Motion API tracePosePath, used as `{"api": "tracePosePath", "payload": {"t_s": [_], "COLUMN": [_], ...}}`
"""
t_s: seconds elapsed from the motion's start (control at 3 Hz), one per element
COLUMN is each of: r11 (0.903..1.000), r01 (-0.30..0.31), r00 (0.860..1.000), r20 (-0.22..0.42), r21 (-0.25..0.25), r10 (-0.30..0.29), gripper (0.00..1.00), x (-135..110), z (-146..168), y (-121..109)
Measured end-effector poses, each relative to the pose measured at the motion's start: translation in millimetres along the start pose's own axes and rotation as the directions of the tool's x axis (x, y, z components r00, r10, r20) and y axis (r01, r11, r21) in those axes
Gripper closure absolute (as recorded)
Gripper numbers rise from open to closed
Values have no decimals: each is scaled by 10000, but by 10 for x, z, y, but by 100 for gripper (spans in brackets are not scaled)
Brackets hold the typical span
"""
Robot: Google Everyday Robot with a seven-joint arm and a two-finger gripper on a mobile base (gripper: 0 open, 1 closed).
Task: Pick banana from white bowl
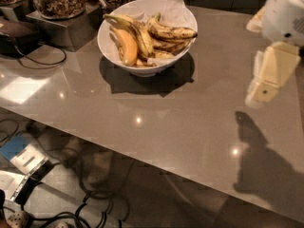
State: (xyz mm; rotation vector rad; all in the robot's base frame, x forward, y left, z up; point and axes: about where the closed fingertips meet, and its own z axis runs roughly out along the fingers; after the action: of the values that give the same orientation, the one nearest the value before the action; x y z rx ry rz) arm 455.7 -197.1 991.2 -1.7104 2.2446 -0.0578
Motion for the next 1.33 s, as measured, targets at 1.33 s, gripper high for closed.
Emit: {"api": "tracePosePath", "payload": {"t_s": [1.33], "r11": [9978], "r01": [593], "r00": [9967], "r20": [536], "r21": [300], "r10": [-609], "gripper": [0], "x": [-1178], "z": [34], "y": [-612]}}
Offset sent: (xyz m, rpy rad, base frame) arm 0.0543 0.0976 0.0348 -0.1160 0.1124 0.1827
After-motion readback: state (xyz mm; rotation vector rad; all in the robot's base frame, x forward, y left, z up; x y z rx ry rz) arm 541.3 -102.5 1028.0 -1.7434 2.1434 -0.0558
